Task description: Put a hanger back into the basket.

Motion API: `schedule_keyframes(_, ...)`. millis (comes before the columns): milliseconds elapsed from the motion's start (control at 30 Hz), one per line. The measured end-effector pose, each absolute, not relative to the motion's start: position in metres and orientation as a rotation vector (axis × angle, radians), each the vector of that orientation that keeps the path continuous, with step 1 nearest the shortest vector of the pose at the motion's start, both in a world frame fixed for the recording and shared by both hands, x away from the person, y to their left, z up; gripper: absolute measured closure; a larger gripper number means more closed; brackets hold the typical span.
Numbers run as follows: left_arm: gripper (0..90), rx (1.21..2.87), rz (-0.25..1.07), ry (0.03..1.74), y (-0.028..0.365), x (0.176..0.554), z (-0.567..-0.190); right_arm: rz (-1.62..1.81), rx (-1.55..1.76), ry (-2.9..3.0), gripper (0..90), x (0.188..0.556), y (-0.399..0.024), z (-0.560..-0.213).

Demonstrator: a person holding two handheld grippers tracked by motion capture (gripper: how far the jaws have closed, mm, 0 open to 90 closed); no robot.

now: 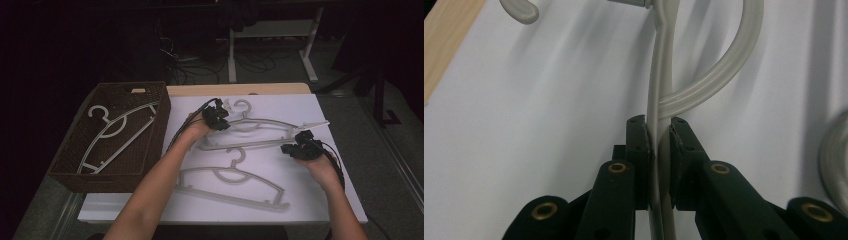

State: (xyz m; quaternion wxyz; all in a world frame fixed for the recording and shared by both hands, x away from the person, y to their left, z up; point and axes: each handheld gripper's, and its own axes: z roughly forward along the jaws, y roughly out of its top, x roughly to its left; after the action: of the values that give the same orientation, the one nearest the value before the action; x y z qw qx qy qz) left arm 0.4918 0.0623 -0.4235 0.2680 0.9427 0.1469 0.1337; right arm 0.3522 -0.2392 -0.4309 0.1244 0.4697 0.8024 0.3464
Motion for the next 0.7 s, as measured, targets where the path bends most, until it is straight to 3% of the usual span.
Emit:
schedule_keyframes(333,82.0,2.433,0.373,0.580,0.095,0.475,-0.366,1.134,1.333,2.352,56.2,0.341,-0.239,-0.422)
schedule_keyframes(533,81.9,2.350,0.379,0.679,0.118,0.461,-0.322,1.159,1.313,2.362,50.0,0.340,-0.237,-0.419)
schedule_keyframes(700,81.9,2.304,0.387,0.709,0.140,0.449,-0.290,1.160,1.293,2.357,38.8,0.339,-0.234,-0.419)
